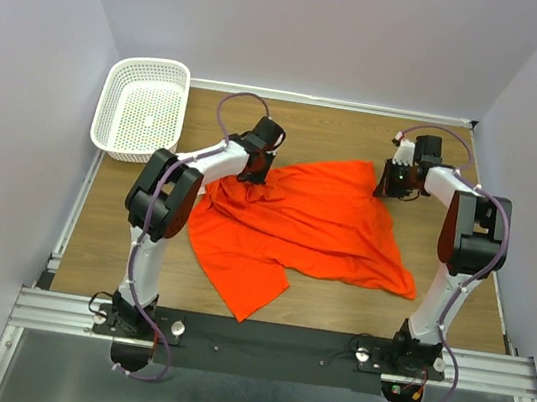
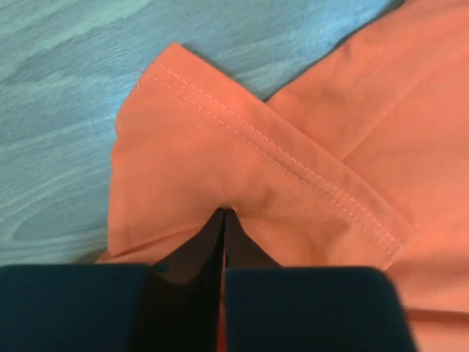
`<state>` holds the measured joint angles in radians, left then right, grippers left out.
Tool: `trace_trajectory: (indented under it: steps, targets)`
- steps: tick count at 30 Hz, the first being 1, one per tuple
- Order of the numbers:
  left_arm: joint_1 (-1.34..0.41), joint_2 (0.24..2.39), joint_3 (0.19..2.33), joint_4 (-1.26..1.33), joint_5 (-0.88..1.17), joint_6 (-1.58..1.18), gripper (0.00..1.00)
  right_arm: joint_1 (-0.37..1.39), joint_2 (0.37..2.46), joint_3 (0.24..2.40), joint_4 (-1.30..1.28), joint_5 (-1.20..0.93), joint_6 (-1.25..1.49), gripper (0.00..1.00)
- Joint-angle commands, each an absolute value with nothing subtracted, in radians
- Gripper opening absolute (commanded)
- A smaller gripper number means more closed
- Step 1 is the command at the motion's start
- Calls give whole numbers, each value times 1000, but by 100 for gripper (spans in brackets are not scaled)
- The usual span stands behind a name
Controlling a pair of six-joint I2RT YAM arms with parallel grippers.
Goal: Fold and stack the t-shirts
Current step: Flatten the tshirt out
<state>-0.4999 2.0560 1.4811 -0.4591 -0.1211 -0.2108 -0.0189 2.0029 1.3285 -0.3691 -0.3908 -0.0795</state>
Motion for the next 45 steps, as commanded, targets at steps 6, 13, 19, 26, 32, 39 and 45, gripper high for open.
trace_trajectory:
  steps: [6, 13, 19, 26, 32, 39, 45]
  targets:
    - [-509, 1918, 1522, -462, -241, -207, 0, -47, 1951, 1304, -394, -373, -110, 1]
    - [-468, 1749, 1468, -408, -241, -213, 0, -153, 1891, 1285, -397, -383, -123, 1]
    - [-405, 1770, 1471, -384, -170, -235, 0, -198, 1835, 1247, -402, -345, -161, 1]
    - [-311, 1802, 1489, -295, -28, -259, 0, -248, 1744, 1175, -400, -316, -224, 0]
    - [-304, 1896, 1615, -334, 133, -209, 39, -262, 1736, 1157, -402, -386, -235, 1]
    - [-317, 1780, 1539, -302, 74, -157, 54, -262, 1744, 1149, -402, -419, -249, 1]
    - [-363, 1720, 1346, -383, 8, -141, 53, -262, 1756, 1157, -405, -449, -250, 1]
